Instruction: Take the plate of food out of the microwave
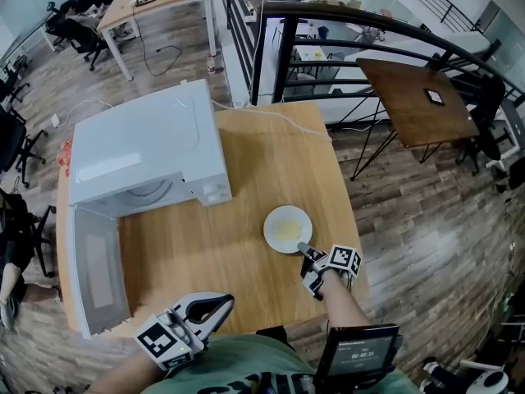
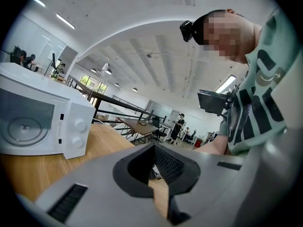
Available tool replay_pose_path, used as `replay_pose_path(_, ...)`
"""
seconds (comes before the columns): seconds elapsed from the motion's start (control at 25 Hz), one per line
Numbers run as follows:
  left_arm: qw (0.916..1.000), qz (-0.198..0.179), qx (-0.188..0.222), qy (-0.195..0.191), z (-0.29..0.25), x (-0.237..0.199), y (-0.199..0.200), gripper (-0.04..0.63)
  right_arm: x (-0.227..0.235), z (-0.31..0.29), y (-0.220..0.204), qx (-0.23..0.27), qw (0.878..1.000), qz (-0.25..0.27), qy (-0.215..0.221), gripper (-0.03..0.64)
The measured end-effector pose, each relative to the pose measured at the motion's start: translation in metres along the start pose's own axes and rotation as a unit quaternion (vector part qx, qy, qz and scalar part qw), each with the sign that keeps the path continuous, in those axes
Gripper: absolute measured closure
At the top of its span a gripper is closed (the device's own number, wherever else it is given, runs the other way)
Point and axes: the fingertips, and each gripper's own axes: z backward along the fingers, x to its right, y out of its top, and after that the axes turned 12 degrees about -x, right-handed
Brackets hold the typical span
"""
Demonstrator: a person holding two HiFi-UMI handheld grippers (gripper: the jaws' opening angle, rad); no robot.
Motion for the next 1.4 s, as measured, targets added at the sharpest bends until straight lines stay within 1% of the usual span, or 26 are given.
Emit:
replay_pose_path(0.08,1.0,0.002,0.003,0.0,0.002,0.002,0.002,0.603,0.003,0.001,0.0,-0.001,1.0,0.007,-0.018,0.582)
replay_pose_path(0.12,1.0,0.004,0.004,0.001,0.003,0.002,0.002,0.603,0.004,0.001,0.0,-0.002,1.0,0.011,-0.025,0.556)
replay_pose_path(0.2,1.0,0.005,0.008,0.004,0.007,0.002,0.003,0.603,0.004,0.001,-0.001,-0.008,0.999,0.021,-0.041,0.529)
replay_pose_path(0.28,0.9999,0.0,0.011,0.005,0.01,0.002,0.004,0.604,0.005,0.001,-0.004,-0.017,0.997,0.035,-0.063,0.489)
replay_pose_path(0.4,0.9999,0.003,0.014,0.005,0.013,0.001,0.004,0.604,0.006,0.002,-0.005,-0.029,0.992,0.064,-0.102,0.488)
replay_pose_path(0.56,1.0,0.006,0.007,0.002,0.014,0.002,0.001,0.604,0.004,-0.002,-0.008,-0.045,0.983,0.111,-0.139,0.462)
replay_pose_path(0.64,0.9999,0.006,0.011,0.003,0.015,0.002,0.001,0.604,0.003,-0.002,-0.009,-0.05,0.979,0.127,-0.153,0.453)
replay_pose_path(0.92,0.9997,0.01,0.02,0.008,0.022,0.006,0.003,0.603,0.009,0.011,-0.013,-0.049,0.976,0.13,-0.169,0.449)
replay_pose_path(1.08,0.9995,0.004,0.027,0.012,0.028,0.005,0.009,0.604,0.001,0.019,-0.011,-0.037,0.978,0.13,-0.161,0.449)
replay_pose_path(1.4,0.9989,0.001,0.041,0.022,0.044,0.001,0.017,0.604,-0.037,0.037,-0.013,-0.014,0.979,0.151,-0.136,0.449)
